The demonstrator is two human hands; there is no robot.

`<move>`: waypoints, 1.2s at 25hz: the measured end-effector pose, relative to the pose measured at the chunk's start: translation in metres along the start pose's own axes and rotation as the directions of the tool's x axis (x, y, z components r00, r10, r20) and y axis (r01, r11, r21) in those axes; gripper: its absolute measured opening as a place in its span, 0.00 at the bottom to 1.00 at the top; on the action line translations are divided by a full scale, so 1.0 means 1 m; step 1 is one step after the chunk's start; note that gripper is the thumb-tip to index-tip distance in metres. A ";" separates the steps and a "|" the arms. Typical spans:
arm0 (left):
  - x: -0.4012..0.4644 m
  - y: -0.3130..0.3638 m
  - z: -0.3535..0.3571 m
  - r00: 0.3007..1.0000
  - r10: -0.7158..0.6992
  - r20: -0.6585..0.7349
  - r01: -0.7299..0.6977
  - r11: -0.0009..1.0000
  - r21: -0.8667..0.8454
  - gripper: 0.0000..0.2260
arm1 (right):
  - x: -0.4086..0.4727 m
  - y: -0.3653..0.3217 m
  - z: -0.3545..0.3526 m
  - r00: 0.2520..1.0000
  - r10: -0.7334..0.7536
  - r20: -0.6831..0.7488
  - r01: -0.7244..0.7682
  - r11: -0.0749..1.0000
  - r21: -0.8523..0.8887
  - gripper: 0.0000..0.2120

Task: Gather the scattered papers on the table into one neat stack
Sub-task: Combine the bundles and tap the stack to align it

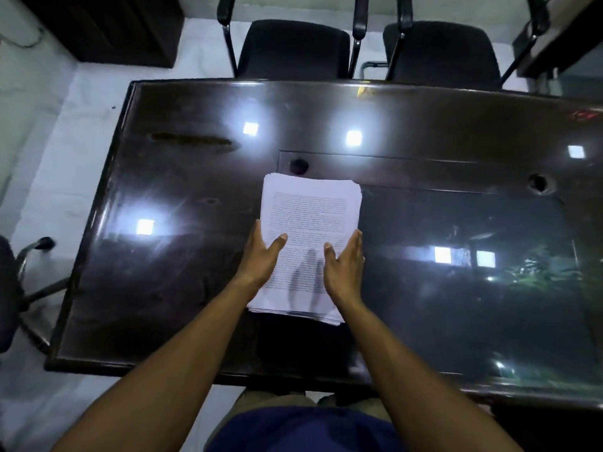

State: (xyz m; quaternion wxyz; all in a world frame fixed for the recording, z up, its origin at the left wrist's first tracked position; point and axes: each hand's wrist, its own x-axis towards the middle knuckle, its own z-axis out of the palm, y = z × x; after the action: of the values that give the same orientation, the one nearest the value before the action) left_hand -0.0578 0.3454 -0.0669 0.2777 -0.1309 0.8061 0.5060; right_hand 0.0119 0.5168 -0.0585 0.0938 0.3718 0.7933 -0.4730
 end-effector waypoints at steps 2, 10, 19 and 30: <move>0.005 0.011 -0.009 0.997 -0.076 -0.011 0.076 0.997 -0.011 0.38 | 0.000 0.002 -0.003 0.994 0.077 -0.082 -0.073 0.996 0.044 0.36; 0.029 0.044 -0.007 0.952 -0.306 0.025 0.305 0.931 -0.200 0.17 | 0.008 0.000 -0.001 0.940 0.326 -0.101 -0.301 0.931 0.205 0.28; 0.018 0.035 -0.001 0.982 -0.176 0.075 0.190 0.948 -0.257 0.09 | 0.007 -0.001 -0.019 0.968 0.239 0.077 -0.248 0.862 0.443 0.14; -0.002 0.077 -0.017 0.990 0.108 0.087 -0.040 0.825 -0.564 0.07 | 0.004 -0.059 -0.070 0.989 -0.122 0.080 0.049 0.795 0.604 0.08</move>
State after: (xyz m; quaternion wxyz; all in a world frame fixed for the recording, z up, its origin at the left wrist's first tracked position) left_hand -0.0998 0.3648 -0.0025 0.2533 -0.1457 0.6092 0.7373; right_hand -0.0169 0.5602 0.0177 -0.0048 0.3183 0.6117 -0.7243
